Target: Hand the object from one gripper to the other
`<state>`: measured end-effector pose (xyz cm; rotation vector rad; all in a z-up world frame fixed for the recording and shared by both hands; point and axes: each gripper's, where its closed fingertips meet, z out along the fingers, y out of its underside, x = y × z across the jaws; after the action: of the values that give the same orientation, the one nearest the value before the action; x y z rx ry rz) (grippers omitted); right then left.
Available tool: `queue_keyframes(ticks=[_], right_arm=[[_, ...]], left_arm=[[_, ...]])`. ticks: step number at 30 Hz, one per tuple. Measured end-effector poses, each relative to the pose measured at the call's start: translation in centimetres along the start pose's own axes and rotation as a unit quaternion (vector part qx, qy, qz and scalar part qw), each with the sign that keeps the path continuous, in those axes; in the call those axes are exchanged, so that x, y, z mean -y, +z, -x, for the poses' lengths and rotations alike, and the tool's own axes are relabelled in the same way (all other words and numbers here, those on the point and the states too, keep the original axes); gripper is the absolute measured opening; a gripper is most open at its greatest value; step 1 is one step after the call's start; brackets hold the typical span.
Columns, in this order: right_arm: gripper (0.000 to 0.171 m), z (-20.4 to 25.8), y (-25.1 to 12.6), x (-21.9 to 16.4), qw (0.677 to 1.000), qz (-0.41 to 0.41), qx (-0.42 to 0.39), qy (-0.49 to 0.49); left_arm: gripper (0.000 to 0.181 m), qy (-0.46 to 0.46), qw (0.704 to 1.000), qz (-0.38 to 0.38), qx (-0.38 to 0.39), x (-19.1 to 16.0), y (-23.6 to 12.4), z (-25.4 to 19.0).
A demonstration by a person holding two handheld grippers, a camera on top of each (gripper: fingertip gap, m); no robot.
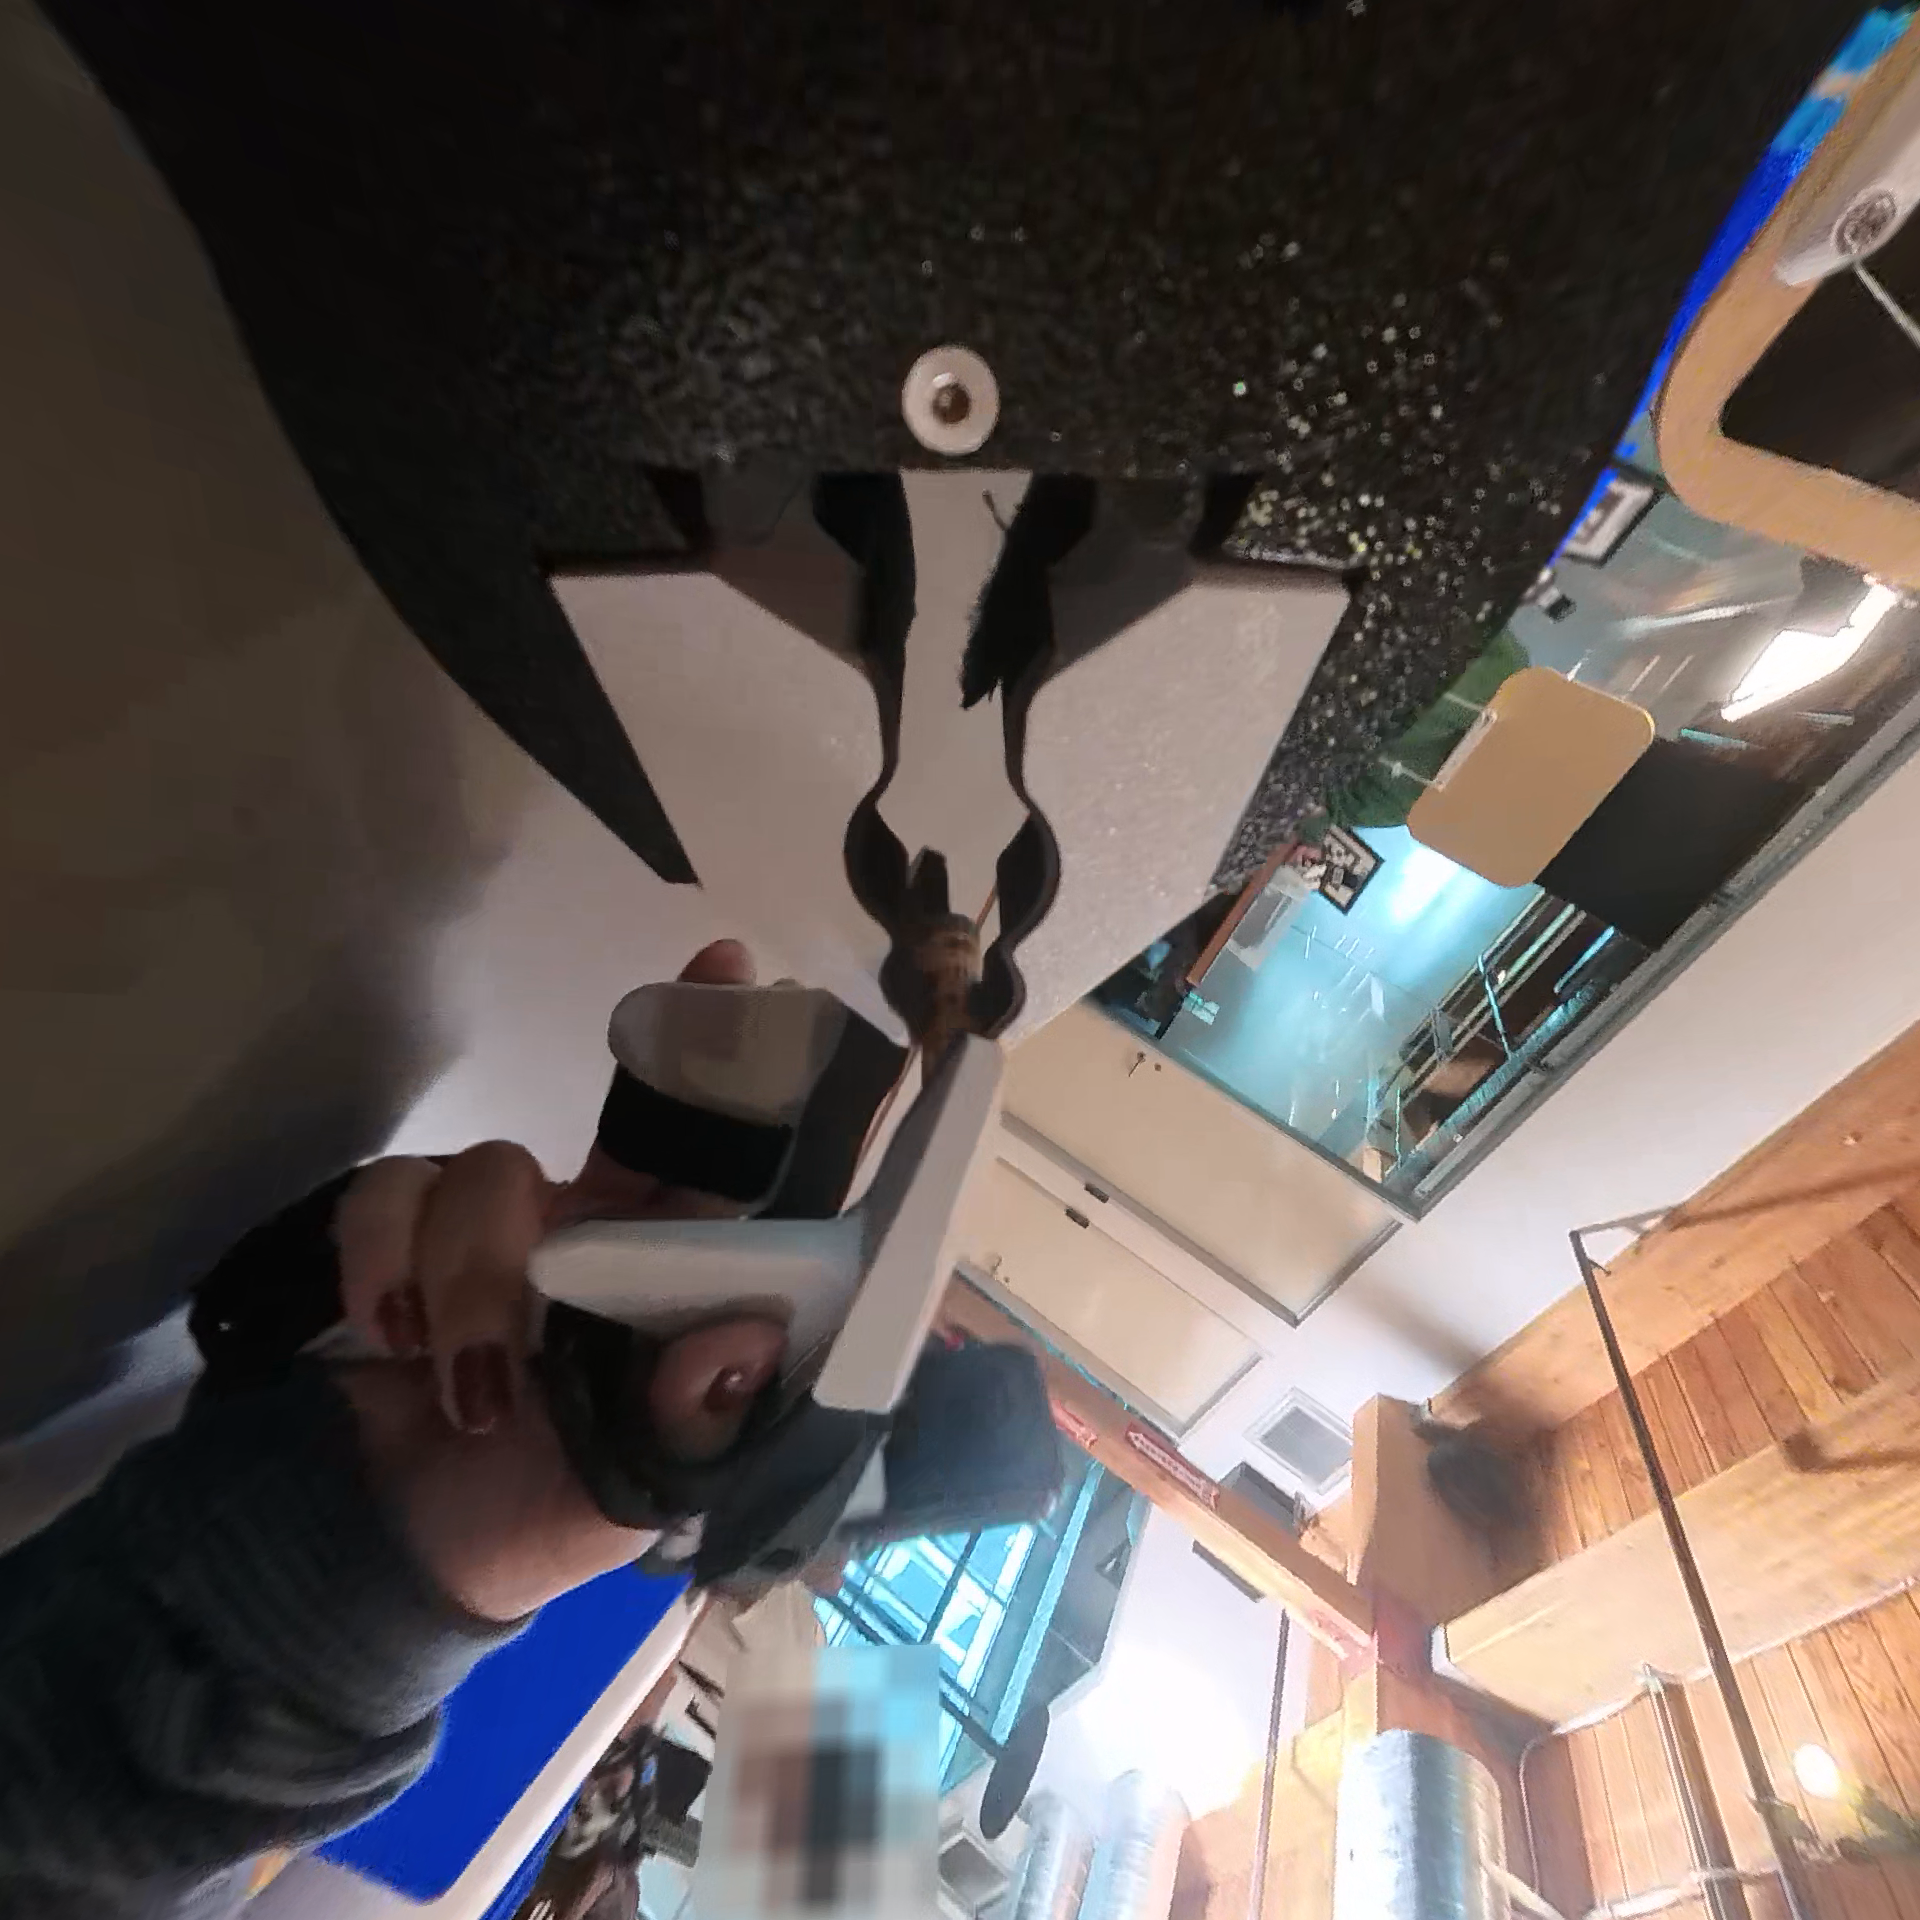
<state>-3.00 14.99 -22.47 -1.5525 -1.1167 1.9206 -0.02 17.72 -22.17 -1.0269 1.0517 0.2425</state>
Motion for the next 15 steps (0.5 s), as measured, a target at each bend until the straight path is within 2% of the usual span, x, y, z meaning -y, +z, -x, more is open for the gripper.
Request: queue_keyframes(ticks=[2, 5, 8, 10, 12, 15], right_arm=[[0.059, -1.2, -0.3, 0.5, 0.997, -0.015, -0.054, -0.048], [0.069, -2.3, -1.0, 1.7, 0.983, -0.037, -0.123, -0.128], [0.076, -2.5, -1.7, 3.0, 0.953, -0.059, -0.183, -0.235], [0.081, -2.3, -1.8, 3.3, 0.918, -0.057, -0.219, -0.326], [0.083, -1.6, -1.4, 3.0, 0.871, -0.046, -0.235, -0.429], [0.083, 0.0, -0.1, 1.6, 0.805, -0.011, -0.222, -0.549]], left_arm=[[0.008, -0.036, 0.999, 0.008, 0.002, -0.5, 0.0, 0.6], [0.008, -0.147, 0.989, 0.008, 0.005, -1.2, -0.1, 2.1], [0.008, -0.299, 0.954, -0.016, -0.027, -1.7, -0.2, 2.8], [0.008, -0.413, 0.905, -0.064, -0.082, -0.9, -0.4, 2.8], [0.007, -0.519, 0.833, -0.107, -0.159, 0.0, -0.8, 2.4], [0.007, -0.628, 0.72, -0.129, -0.266, 0.7, -1.1, 1.7]])
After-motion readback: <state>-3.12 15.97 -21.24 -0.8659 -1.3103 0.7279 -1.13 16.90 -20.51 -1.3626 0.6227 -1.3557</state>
